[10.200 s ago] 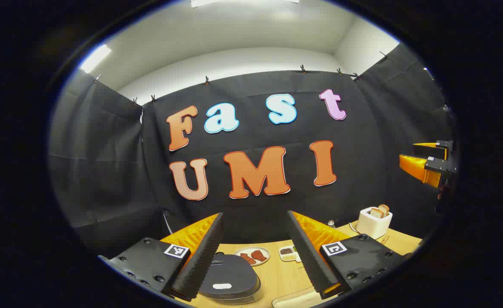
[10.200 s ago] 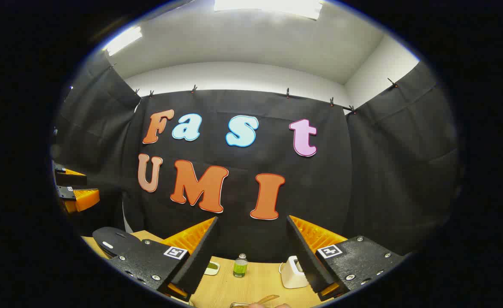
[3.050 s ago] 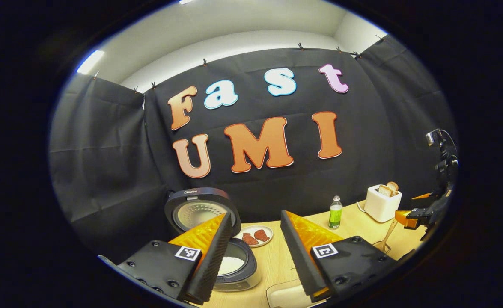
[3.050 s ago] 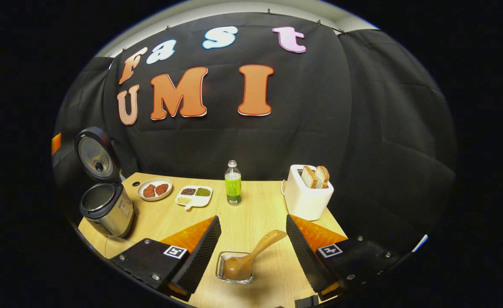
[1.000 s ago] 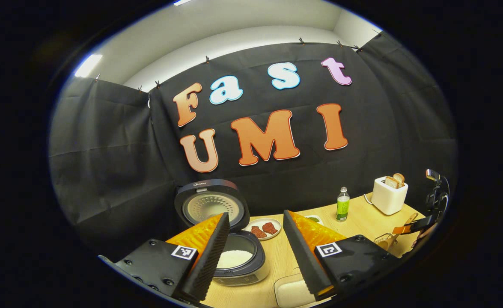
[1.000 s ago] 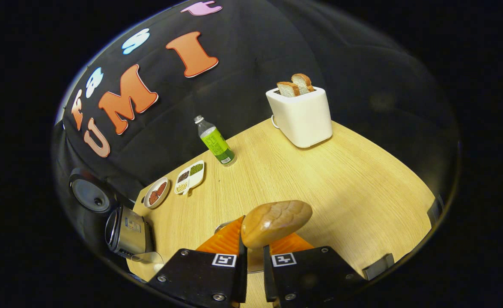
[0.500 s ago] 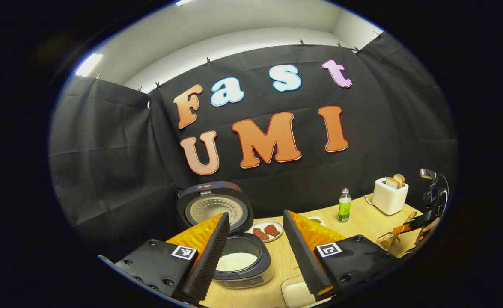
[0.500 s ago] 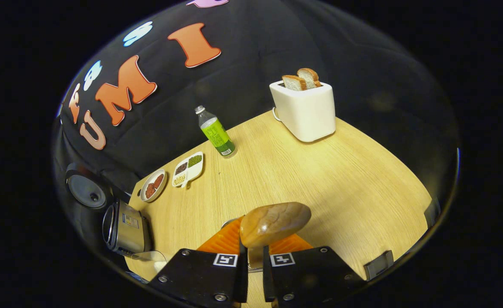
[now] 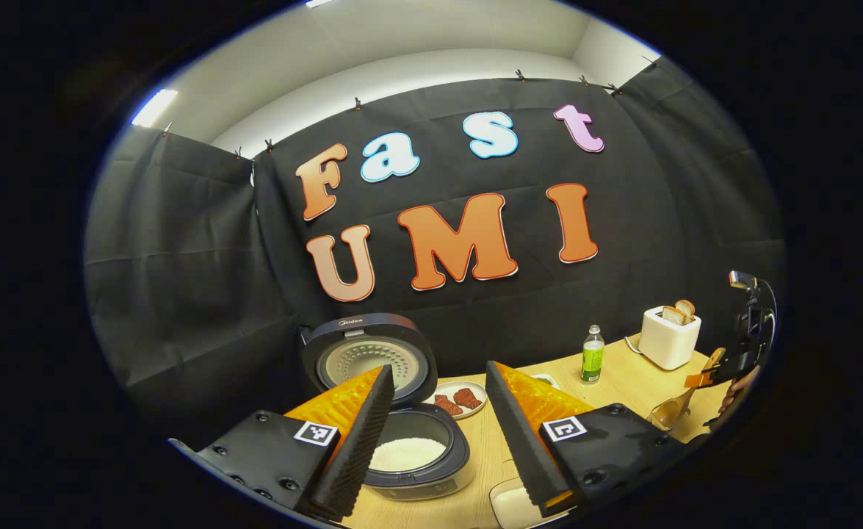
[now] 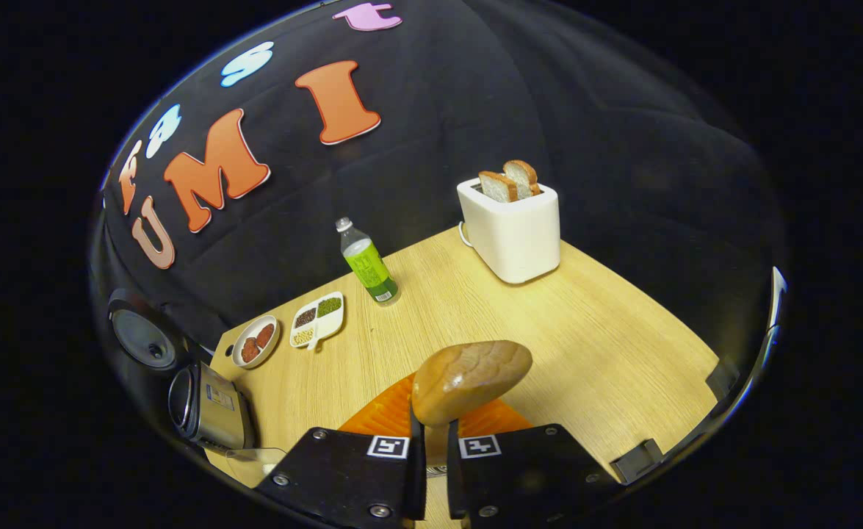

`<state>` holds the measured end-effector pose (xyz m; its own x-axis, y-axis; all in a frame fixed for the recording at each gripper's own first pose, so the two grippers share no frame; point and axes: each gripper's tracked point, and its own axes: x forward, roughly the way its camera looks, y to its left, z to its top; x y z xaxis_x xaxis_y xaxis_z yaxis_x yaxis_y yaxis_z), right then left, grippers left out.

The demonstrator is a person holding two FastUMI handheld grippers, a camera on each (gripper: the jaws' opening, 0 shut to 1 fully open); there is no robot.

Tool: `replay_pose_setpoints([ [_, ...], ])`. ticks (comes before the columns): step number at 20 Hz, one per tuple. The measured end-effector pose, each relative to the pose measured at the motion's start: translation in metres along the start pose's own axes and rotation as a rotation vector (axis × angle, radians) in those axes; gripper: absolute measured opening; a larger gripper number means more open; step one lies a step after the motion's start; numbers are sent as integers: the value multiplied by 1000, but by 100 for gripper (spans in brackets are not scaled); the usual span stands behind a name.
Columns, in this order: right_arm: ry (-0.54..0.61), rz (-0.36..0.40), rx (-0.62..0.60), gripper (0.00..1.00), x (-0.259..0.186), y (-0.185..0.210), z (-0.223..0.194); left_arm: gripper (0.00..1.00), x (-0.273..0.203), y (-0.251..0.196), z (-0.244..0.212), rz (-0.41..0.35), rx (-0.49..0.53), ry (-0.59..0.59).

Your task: Close the left gripper, press the button to open the rice cooker; take a wooden spoon from the chopstick holder with the right hand, scoop a spoonful of rice and pour it into the rice cooker, then put the wooden spoon back into the chopstick holder.

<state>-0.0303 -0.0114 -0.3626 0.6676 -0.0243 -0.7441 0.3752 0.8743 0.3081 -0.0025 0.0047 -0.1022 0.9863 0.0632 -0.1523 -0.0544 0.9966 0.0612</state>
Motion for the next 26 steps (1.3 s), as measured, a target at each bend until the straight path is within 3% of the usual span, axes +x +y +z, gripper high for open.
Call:
replay_pose_setpoints([
  [5, -111, 38, -82, 11, -43, 29, 41, 78, 3, 13, -2, -4, -17, -8],
  [9, -128, 167, -100, 11, -77, 86, 45, 78, 6, 33, -10, 21, -36, 2],
  [13, -77, 280, -128, 11, -91, 140, 19, 78, 5, 58, -18, 56, -50, 16],
  [19, 8, 368, -209, 11, -96, 184, -22, 78, -6, 98, -39, 125, -83, 65],
  [20, 11, 372, -220, 11, -96, 190, -27, 78, -7, 104, -41, 136, -81, 69],
  [21, 26, 378, -239, 10, -96, 193, -36, 86, -7, 108, -44, 141, -79, 78],
  [22, 41, 387, -261, 11, -96, 198, -45, 78, -7, 110, -46, 147, -78, 82],
  [26, 82, 383, -377, 11, -91, 207, -83, 78, -7, 113, -46, 147, -62, 79],
])
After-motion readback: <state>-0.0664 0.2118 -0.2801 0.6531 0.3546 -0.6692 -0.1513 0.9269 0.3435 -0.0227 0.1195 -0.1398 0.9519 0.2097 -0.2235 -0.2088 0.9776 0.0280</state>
